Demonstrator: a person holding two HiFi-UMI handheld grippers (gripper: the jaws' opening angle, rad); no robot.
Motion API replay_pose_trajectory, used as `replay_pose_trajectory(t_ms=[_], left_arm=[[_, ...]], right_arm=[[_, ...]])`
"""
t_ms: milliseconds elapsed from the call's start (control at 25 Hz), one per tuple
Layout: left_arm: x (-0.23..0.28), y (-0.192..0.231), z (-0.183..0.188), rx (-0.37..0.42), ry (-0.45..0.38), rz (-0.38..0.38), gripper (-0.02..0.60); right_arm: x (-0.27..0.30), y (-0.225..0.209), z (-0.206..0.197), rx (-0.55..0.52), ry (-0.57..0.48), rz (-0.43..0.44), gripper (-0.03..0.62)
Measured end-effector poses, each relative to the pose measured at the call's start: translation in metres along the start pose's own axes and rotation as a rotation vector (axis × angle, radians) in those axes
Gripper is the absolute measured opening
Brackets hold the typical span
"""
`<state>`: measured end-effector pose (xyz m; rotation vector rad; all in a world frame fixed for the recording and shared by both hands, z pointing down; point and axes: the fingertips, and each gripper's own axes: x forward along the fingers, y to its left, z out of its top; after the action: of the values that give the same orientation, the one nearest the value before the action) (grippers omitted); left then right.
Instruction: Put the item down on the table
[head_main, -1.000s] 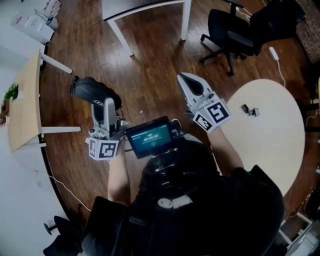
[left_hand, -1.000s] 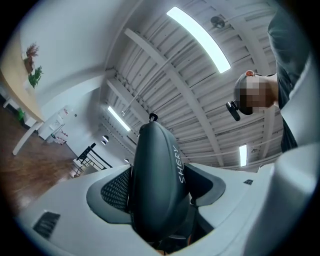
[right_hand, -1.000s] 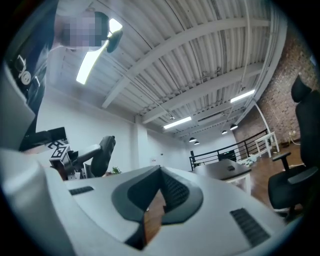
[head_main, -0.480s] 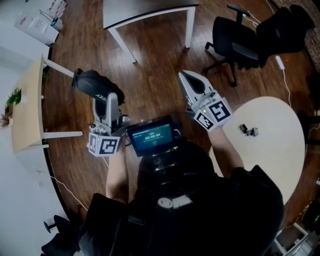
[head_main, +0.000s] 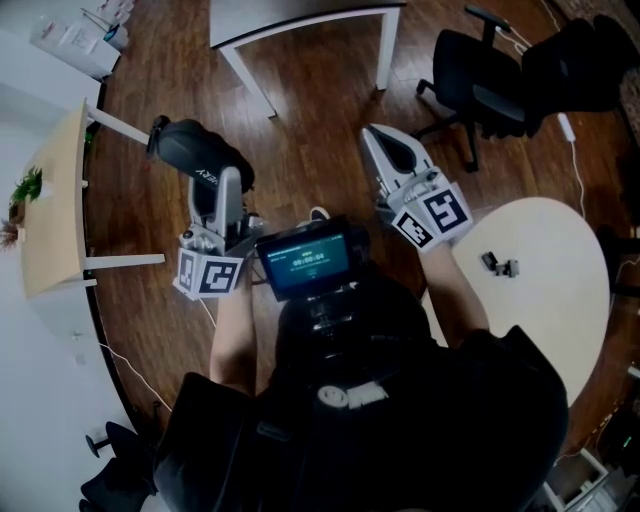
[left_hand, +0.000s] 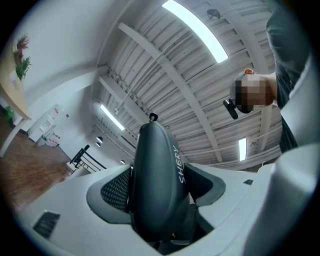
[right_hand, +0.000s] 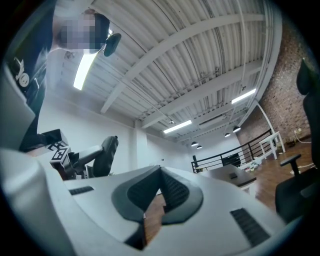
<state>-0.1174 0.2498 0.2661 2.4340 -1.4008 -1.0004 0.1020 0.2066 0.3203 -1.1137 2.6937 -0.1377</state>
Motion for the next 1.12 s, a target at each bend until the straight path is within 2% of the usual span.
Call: replay_pose_trajectory(t_ms=[400, 760, 1120], left_arm=[[0.051, 0.069, -0.024, -0.031, 0.032, -0.001, 0.324], [0.145, 0.171, -0.034, -0.067, 0.053, -0.02, 0.324], [0.223, 0.26, -0.025, -0.083, 0.057, -0.037, 0.324]], right_arm=[[0.062, -0.04, -0.023, 0.007, 0.03, -0.023, 0.005], [0.178, -0.101, -0.038, -0.003, 0.061, -0.045, 0.005], [0.285, -0.146, -0.042, -0.015, 0.081, -0.056, 0.005]])
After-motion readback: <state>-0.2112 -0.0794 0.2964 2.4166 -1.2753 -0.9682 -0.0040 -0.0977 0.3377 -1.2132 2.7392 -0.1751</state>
